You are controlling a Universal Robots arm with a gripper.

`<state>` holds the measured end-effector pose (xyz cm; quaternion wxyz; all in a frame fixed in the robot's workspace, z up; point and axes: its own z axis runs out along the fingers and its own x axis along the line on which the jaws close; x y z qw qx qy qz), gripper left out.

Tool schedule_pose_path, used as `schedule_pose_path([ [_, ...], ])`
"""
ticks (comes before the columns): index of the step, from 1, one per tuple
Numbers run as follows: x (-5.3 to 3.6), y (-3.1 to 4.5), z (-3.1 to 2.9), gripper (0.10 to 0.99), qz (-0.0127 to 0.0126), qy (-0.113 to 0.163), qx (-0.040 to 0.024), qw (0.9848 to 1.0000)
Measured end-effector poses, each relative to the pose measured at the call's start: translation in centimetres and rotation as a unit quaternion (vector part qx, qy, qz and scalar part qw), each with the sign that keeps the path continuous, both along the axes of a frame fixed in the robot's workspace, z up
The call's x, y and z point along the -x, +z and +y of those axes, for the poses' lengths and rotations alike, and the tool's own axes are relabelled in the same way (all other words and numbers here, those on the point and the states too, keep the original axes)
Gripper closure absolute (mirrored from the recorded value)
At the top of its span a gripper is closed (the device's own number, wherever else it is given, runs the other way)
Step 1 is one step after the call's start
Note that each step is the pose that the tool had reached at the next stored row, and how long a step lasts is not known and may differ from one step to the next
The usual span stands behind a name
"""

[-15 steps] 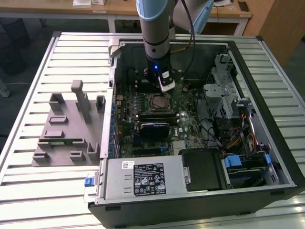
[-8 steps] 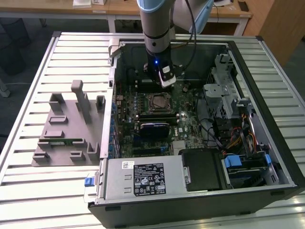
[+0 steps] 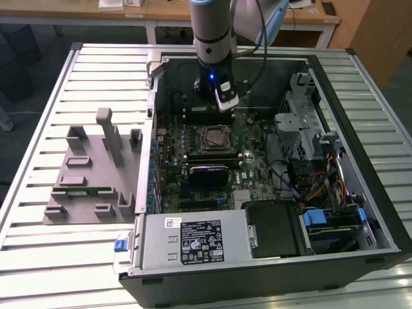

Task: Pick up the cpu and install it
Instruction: 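Install the first cpu locking lever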

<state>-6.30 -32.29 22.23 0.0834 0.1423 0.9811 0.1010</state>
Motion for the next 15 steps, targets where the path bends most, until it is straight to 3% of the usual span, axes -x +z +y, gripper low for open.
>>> schedule_pose_path([
  [10,0.0,0.11,-0.1,0.98,0.0001,0.0,0.0001,1.0],
  [15,0.0,0.1,-0.85,0.98,0.0,0.0,0.0018,1.0],
])
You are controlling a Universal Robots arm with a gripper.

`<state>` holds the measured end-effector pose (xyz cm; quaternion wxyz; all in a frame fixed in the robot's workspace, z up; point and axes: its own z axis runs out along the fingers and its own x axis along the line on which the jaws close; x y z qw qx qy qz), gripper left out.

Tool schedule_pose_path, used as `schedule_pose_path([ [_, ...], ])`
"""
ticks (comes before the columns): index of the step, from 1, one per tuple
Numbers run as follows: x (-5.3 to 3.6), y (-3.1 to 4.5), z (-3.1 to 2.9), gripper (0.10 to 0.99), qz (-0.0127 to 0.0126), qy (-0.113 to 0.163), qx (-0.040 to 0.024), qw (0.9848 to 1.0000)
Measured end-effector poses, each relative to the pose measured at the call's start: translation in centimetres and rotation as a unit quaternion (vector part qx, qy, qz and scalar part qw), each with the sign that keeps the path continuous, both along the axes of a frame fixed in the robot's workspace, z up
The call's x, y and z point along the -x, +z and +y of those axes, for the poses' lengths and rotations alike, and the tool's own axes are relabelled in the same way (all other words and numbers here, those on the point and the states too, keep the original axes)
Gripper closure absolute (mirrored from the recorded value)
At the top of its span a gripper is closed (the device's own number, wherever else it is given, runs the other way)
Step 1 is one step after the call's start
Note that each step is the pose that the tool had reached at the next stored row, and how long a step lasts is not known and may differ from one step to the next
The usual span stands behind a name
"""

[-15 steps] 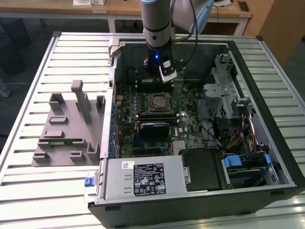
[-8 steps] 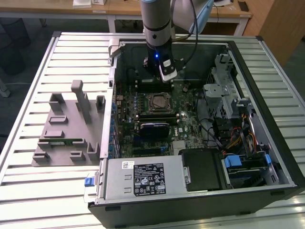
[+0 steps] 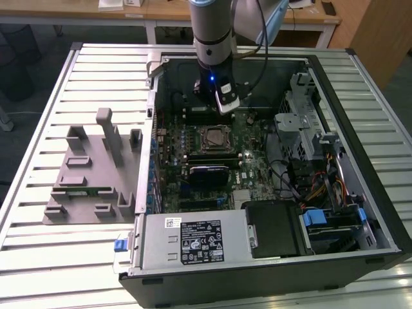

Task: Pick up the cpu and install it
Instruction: 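Install the first cpu locking lever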

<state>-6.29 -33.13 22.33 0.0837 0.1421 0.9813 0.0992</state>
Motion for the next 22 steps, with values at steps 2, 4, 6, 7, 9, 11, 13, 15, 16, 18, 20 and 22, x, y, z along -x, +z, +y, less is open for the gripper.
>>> schedule_pose_path([
  [2,0.0,0.0,-0.15,0.98,0.0,0.0,0.0017,1.0],
  [4,0.0,0.0,-0.2,0.98,0.0,0.0,0.0057,1.0],
  [6,0.0,0.0,-0.23,0.98,0.0,0.0,0.0104,0.9999],
  [7,0.0,0.0,-0.24,0.98,0.0,0.0,0.0116,0.9999],
  [9,0.0,0.0,-0.24,0.98,0.0,0.0,0.0121,0.9999],
  [11,0.0,0.0,-0.24,0.98,0.0,0.0,0.0122,0.9999],
  [13,0.0,0.0,-0.24,0.98,0.0,0.0,0.0122,0.9999],
  [15,0.0,-0.02,-0.22,0.98,0.0,0.0,0.0134,0.9999],
  [16,0.0,-0.02,-0.21,0.98,0.0001,0.0,0.0146,0.9999],
  [18,0.0,-0.07,-0.2,0.98,0.0006,0.0,0.0189,0.9998],
  [20,0.0,-0.15,-0.2,0.98,0.0021,0.0,0.026,0.9997],
  [22,0.0,-0.22,-0.2,0.98,0.0056,0.0,0.0336,0.9994],
])
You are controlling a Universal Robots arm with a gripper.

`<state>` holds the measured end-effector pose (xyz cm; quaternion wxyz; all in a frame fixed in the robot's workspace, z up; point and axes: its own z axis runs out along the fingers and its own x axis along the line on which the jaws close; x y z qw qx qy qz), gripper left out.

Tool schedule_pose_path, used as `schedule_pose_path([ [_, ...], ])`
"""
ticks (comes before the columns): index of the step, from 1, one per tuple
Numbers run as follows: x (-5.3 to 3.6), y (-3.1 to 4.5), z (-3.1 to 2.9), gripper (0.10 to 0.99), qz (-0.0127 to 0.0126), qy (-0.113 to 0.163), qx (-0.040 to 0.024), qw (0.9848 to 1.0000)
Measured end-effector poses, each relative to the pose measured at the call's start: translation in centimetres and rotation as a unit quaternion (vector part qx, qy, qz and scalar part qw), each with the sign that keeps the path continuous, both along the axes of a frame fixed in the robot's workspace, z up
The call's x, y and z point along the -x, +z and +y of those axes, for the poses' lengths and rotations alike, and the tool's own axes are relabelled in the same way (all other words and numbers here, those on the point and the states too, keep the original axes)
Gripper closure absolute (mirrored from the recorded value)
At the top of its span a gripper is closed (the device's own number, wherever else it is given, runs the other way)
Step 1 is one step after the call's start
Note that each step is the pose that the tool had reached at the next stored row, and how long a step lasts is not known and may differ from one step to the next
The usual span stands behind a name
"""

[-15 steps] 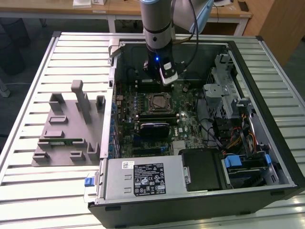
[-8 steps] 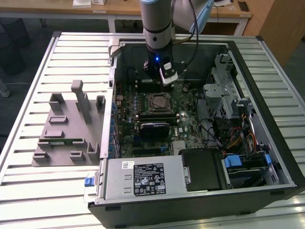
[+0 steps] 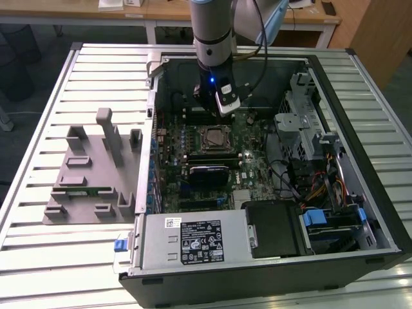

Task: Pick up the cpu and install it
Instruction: 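Install the first cpu locking lever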

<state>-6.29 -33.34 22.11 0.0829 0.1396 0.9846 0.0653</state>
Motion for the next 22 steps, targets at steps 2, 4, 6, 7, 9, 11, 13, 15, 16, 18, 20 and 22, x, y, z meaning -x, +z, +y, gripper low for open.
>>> schedule_pose_path([
  [2,0.0,-0.05,0.0,0.98,0.0055,0.0,0.0079,1.0],
  [4,-0.02,-0.09,0.0,0.98,0.0151,0.0,0.0144,0.9998],
  [6,-0.07,-0.11,0.0,0.98,0.0293,0.0,0.0199,0.9994],
  [7,-0.1,-0.12,0.0,0.98,0.0364,0.0,0.024,0.999],
  [9,-0.16,-0.11,0.0,0.98,0.0457,0.0,0.033,0.9984],
  [11,-0.19,-0.13,0.0,0.98,0.0504,0.0,0.0409,0.9979],
  [13,-0.2,-0.13,0.0,0.98,0.0504,0.0,0.042,0.9978],
  [15,-0.2,-0.13,0.0,0.98,0.0504,0.0,0.0421,0.9978],
  [16,-0.2,-0.13,0.0,0.98,0.0504,0.0,0.0422,0.9978],
  [18,-0.28,-0.14,0.0,0.98,0.0504,0.0,0.0422,0.9978],
  [20,-0.55,-0.16,0.0,0.98,0.0504,0.0,0.0422,0.9978],
  [22,-0.81,-0.19,0.0,0.98,0.0504,0.0,0.0423,0.9978],
])
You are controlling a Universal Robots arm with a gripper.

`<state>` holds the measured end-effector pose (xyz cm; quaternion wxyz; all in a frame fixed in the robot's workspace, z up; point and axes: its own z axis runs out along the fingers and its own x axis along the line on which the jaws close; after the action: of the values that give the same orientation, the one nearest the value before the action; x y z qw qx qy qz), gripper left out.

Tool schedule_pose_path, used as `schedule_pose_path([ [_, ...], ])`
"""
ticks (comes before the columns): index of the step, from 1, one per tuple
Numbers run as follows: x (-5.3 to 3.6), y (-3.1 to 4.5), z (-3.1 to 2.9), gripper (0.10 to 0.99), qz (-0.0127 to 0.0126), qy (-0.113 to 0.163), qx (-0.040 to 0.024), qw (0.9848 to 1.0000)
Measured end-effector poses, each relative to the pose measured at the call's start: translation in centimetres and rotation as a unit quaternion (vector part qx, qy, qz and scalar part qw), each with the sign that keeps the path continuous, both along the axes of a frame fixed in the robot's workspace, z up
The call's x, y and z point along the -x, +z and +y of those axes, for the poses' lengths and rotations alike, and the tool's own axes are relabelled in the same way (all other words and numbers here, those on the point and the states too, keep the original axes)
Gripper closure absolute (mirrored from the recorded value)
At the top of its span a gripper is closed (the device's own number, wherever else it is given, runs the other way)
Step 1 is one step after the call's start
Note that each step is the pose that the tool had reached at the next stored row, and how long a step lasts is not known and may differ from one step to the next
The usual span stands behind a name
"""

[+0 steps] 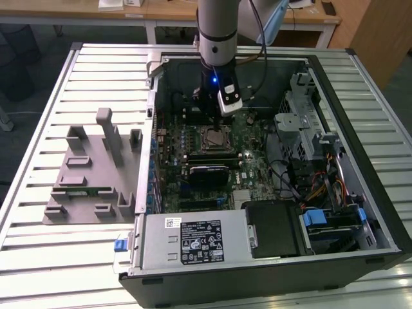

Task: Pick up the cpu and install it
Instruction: 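Install the first cpu locking lever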

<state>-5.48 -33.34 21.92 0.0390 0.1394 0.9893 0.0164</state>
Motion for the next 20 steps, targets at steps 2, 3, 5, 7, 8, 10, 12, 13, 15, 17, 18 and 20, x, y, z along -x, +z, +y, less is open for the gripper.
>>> schedule_pose_path([
  [2,-0.14,-0.01,-0.12,0.98,0.0001,0.0,0.0004,1.0],
  [3,-0.16,-0.03,-0.22,0.98,0.0001,0.0,0.0005,1.0],
  [5,-0.16,-0.05,-0.46,0.98,0.0001,0.001,0.0008,1.0],
  [7,-0.16,-0.07,-0.65,0.98,0.0,0.004,0.001,1.0],
  [8,-0.16,-0.09,-0.74,0.98,0.0,0.007,0.0009,1.0],
  [10,-0.16,-0.12,-0.84,0.98,0.0,0.013,0.0009,0.9999],
  [12,-0.15,-0.15,-0.94,0.98,0.0,0.019,0.0009,0.9998],
  [13,-0.12,-0.17,-0.98,0.98,0.0,0.021,0.0009,0.9998],
  [15,0.02,-0.22,-1.05,0.98,0.0,0.027,0.0009,0.9996],
  [17,0.24,-0.25,-1.08,0.98,0.0,0.032,0.0009,0.9995],
  [18,0.32,-0.25,-1.08,0.98,0.0,0.035,0.0009,0.9994],
  [20,0.34,-0.25,-1.08,0.98,0.0,0.037,0.0009,0.9993],
])
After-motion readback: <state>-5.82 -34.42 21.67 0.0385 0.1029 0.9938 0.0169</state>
